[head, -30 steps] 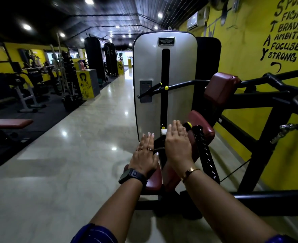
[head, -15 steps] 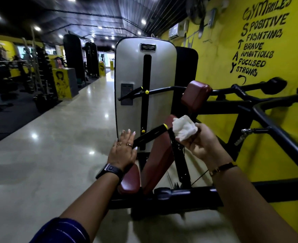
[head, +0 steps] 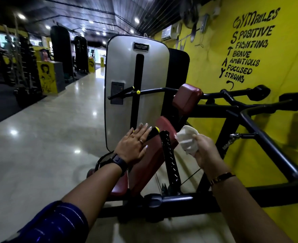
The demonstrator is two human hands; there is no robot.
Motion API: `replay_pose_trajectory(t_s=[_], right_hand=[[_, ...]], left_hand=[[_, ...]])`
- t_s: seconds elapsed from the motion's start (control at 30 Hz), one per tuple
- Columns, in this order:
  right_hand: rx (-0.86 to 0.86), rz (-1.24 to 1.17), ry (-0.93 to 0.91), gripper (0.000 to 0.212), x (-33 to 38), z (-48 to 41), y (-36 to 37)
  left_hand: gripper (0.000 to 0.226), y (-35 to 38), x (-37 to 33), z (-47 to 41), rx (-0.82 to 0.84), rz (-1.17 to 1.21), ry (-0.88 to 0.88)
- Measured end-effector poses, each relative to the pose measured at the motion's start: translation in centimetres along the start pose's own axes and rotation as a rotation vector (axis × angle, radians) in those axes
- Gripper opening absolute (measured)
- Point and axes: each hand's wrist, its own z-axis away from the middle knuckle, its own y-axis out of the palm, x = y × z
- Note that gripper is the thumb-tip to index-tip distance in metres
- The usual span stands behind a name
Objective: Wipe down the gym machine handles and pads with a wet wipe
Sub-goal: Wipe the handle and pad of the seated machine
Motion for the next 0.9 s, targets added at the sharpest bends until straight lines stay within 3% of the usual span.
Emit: replay_pose_trajectory(t_s=[0.1, 0.3, 0.4, 0.53, 0.6, 0.83, 0.9], right_hand=[[-0.054, 0.109, 0.007, 0.024, -0.7, -0.8, 0.1], [-0.135, 0.263, -0.231, 0.041, -0.8, -1.2, 2.3], [-0.066, 0.552, -0.393, 0.039, -2.1, -0.9, 3.6], [0.227, 1.16, -0.538, 0.049, -5.4, -0.1, 4.7], [0.272, 1.368, -0.618, 0.053, -6.7, 0.2, 4.4], [0.195, 1.402, -0.47, 0.072, -6.9, 0.0, 5.3], [0.193, 1.503, -0.501, 0.07, -6.8, -0.4, 5.7]], left_hand=[[0.073, 0.7, 0.0, -1.0, -0.033, -0.059, 0.088], [0.061, 2.3, -0.1, -1.0, -0.212, -0.059, 0.12], [0.056, 3.1, 0.0, -1.0, -0.294, -0.065, 0.131], [0.049, 4.1, 0.3, -0.9, -0.38, -0.109, 0.145], [0.049, 4.1, 0.2, -0.9, -0.413, -0.114, 0.153], [0.057, 3.8, -0.3, -0.8, -0.409, -0.029, 0.097], [0.056, 4.0, -0.4, -0.6, -0.421, -0.019, 0.087]])
